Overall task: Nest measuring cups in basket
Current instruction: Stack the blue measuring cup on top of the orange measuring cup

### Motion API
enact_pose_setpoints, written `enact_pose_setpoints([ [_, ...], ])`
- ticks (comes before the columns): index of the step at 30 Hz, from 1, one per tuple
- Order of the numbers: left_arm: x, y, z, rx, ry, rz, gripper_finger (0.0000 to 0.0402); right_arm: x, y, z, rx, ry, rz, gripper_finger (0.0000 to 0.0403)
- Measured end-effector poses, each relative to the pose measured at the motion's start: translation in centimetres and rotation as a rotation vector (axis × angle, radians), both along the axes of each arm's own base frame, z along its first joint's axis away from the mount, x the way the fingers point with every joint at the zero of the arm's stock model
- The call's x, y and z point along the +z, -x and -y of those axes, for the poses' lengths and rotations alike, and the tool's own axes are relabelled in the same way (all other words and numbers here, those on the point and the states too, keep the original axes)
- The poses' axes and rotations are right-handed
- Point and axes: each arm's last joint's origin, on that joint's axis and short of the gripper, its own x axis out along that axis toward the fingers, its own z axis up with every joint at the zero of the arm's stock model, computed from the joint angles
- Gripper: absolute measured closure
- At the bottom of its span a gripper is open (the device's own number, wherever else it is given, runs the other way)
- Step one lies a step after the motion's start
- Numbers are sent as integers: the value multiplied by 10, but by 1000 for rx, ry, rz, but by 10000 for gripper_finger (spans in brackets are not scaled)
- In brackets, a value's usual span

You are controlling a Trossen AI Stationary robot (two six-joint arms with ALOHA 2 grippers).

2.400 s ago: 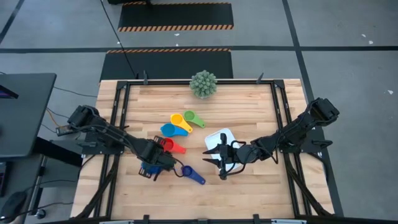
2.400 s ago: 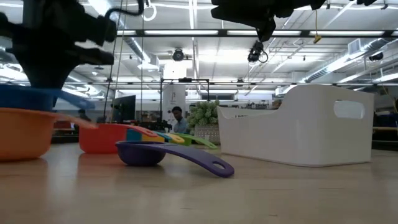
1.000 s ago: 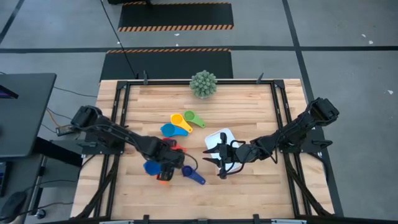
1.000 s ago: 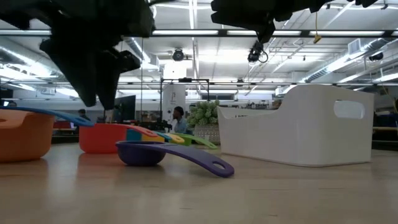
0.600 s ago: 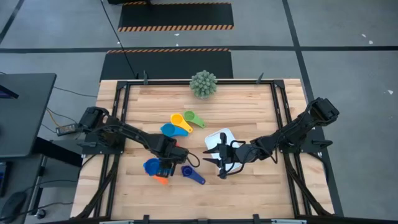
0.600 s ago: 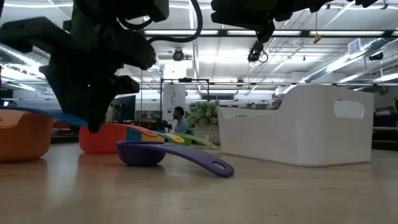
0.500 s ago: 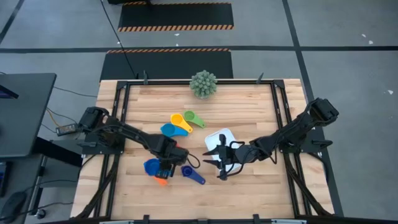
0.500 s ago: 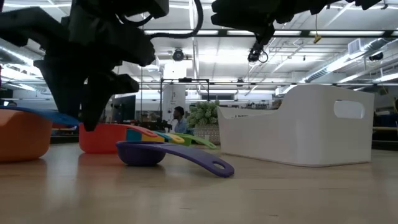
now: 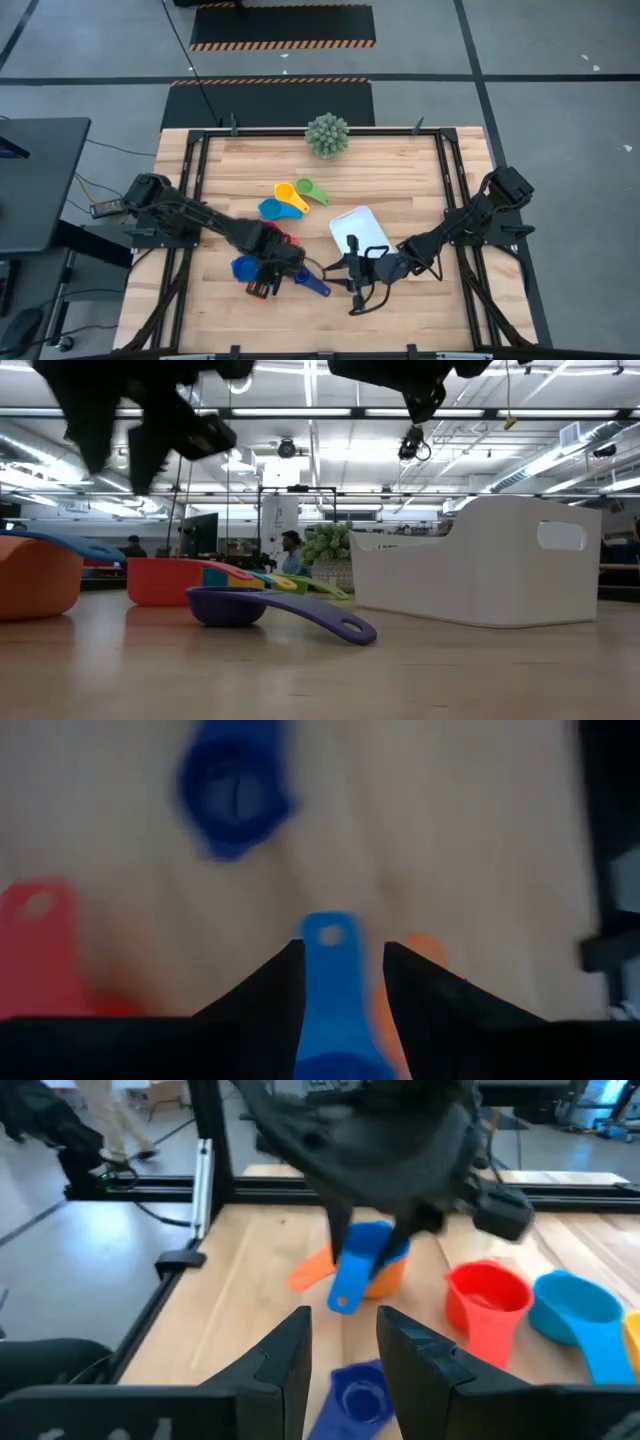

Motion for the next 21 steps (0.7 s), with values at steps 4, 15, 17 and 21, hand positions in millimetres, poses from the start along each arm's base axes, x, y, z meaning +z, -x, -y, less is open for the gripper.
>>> enact_pose_setpoints([
  [4, 3, 13, 29, -31, -12, 8, 260, -3, 0, -1, -5, -34, -22, 279],
  [15, 3, 48, 81, 161, -73, 21, 260, -4, -30, -22, 6, 17, -95, 279],
  [17, 3, 55, 89, 206, -84, 28, 260, -1, -40, -26, 8, 31, -108, 279],
  [21, 3, 72, 106, 287, -97, 53, 260, 4, -61, -32, 20, 44, -128, 279],
])
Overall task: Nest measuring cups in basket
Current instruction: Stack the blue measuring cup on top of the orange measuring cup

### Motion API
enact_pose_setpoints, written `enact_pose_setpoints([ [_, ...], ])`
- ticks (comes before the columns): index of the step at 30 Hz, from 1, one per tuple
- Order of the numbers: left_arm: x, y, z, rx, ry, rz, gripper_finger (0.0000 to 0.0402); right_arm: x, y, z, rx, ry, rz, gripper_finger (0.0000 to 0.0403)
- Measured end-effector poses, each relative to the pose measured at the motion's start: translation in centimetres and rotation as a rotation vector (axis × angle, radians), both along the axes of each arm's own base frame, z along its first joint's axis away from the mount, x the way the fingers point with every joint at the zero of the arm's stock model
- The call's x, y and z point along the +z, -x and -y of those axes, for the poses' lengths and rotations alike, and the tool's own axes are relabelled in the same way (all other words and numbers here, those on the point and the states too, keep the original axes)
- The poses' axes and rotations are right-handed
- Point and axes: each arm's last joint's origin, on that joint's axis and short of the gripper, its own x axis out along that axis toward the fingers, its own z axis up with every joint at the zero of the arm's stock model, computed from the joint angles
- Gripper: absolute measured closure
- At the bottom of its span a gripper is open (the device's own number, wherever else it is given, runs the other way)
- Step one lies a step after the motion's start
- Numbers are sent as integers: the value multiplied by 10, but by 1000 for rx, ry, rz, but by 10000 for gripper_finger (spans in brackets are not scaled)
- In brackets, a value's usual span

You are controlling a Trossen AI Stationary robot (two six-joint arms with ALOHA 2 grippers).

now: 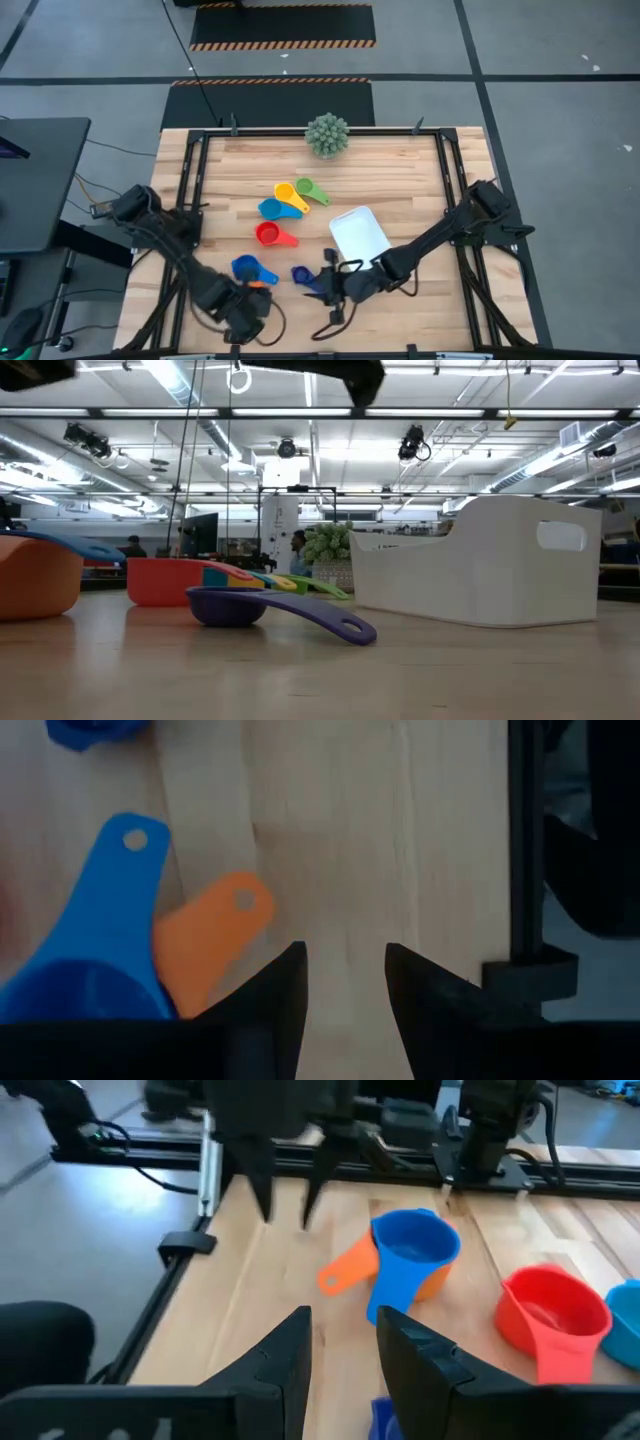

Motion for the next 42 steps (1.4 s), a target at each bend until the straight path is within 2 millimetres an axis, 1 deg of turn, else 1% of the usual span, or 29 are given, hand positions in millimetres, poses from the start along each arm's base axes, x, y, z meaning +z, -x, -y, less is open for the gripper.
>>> enact_pose_setpoints([
  [4, 0, 16, 14, 72, -29, 55, 260, -3, -20, -1, -18, 11, -15, 279],
  [8, -8, 30, 22, 140, -67, 121, 260, -14, -41, 1, -44, 8, -21, 279],
  [15, -40, 51, 25, 261, -46, 164, 260, -35, -73, 7, -99, -4, -32, 279],
  [19, -55, 61, 26, 294, -23, 189, 260, -48, -83, 13, -125, 11, -75, 279],
  [22, -65, 68, 24, 310, -35, 206, 260, -48, -87, 22, -154, 1, -92, 279],
  [26, -75, 70, 17, 336, -74, 280, 260, -51, -90, 36, -197, 0, -119, 279],
  [29, -84, 68, 11, 351, -75, 302, 260, -52, -93, 46, -204, -5, -132, 279],
  [34, -96, 62, -2, 385, -83, 323, 260, -68, -97, 59, -210, -5, -178, 279],
  [38, -96, 56, -6, 408, -99, 381, 260, -70, -100, 67, -211, -22, -185, 279],
  [42, -95, 47, -10, 418, -99, 409, 260, -72, -103, 71, -183, -48, -186, 279],
])
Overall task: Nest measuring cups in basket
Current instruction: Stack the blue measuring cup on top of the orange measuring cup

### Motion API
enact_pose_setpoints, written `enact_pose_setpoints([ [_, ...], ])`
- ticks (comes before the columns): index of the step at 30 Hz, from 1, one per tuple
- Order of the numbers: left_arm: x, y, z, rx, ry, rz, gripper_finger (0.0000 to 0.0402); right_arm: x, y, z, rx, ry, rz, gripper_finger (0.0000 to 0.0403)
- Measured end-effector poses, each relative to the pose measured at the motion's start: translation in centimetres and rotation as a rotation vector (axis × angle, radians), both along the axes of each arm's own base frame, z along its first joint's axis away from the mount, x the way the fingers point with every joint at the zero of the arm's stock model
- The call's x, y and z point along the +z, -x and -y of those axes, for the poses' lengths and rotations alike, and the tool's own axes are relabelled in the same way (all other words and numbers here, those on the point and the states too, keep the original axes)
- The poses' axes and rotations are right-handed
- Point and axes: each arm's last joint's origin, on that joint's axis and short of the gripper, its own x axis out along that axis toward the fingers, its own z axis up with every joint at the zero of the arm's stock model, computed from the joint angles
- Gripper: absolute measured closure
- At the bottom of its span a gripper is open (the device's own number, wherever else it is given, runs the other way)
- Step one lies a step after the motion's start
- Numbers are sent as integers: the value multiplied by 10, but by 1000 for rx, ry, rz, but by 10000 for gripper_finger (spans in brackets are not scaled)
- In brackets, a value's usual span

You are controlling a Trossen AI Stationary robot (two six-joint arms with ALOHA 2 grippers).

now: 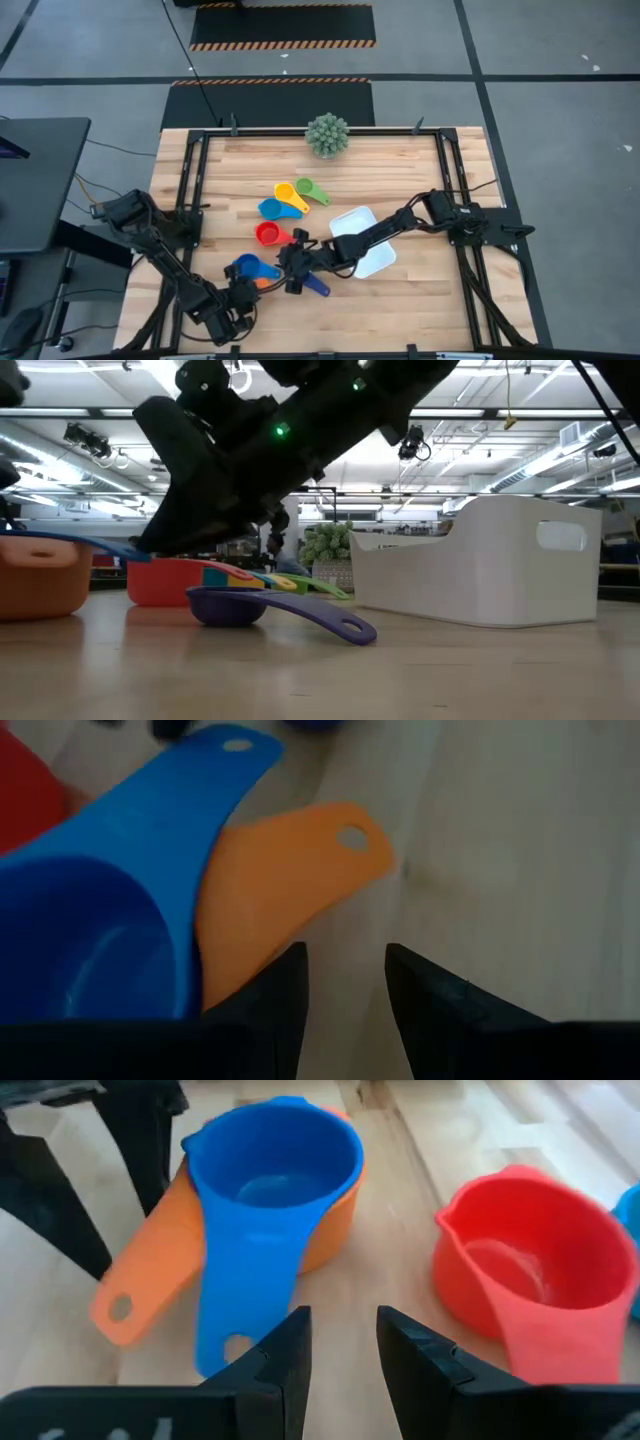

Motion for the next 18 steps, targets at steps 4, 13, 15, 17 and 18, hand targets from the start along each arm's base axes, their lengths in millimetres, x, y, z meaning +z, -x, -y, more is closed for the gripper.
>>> enact_pose_setpoints([
  [4, -1, -10, -6, 26, -5, 3, 260, -4, -2, 0, 39, -63, -4, 279],
  [13, 0, -17, -7, -19, -25, 27, 260, -7, 4, -10, 51, -45, -47, 279],
  [15, 0, -15, -5, -23, -22, 29, 260, -7, 5, -8, 36, -45, -59, 279],
  [17, 0, -13, -3, -25, -20, 35, 260, -1, 4, -8, 31, -51, -37, 279],
  [18, 0, -11, -2, -24, -21, 41, 260, 3, 4, -8, 30, -52, -26, 279],
])
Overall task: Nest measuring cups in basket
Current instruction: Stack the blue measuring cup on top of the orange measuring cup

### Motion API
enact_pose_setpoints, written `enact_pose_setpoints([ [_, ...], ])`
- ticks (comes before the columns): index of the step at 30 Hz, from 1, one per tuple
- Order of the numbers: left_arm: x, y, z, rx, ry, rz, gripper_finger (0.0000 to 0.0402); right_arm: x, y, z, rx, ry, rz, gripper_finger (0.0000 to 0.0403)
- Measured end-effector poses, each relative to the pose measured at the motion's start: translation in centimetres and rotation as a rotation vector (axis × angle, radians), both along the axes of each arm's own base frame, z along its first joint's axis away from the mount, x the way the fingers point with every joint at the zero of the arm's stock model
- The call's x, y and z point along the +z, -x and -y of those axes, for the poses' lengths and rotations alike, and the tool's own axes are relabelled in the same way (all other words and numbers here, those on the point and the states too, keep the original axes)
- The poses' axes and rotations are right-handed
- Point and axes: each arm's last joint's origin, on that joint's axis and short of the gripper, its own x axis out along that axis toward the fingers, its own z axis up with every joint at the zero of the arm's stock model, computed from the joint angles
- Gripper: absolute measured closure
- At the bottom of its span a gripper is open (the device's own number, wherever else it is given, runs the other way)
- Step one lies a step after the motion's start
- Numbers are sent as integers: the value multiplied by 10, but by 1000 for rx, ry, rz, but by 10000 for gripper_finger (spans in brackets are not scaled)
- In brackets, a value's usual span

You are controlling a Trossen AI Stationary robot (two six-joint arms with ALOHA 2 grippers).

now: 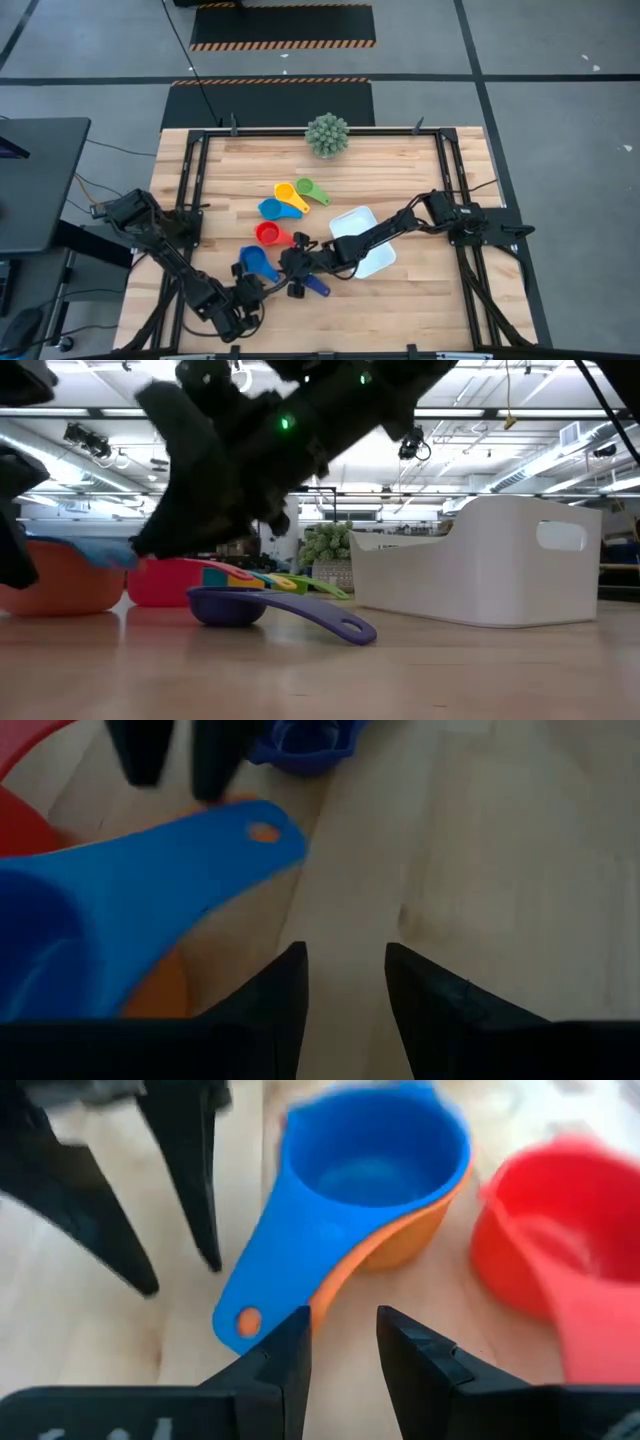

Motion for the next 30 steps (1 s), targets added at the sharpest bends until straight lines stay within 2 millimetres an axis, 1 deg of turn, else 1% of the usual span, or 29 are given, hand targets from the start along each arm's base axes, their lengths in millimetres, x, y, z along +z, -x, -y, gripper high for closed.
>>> enact_pose_setpoints([
  [2, 0, 2, 1, 1, -2, 11, 260, 7, 0, -1, 5, -1, 19, 279],
  [5, 2, 4, 2, -8, -7, -4, 260, 13, 2, 0, 8, 11, 9, 279],
  [9, 16, 7, 6, -22, -30, -33, 260, 26, 6, 2, 17, 34, 9, 279],
  [13, 31, 16, 6, -25, -119, -49, 260, 36, 11, 10, 1, 81, -28, 279],
  [16, 45, 22, -5, -10, -171, -75, 260, 42, 11, 21, -9, 81, -52, 279],
  [21, 69, 29, -21, -5, -176, -80, 260, 36, 13, 37, -34, 66, -129, 279],
  [25, 81, 37, -34, -12, -231, -114, 260, 38, 12, 29, -8, 70, -104, 279],
  [28, 82, 40, -40, -19, -311, -125, 260, 42, 10, 24, 19, 98, -48, 279],
  [30, 80, 41, -42, -24, -351, -115, 260, 44, 8, 27, 27, 108, -29, 279],
])
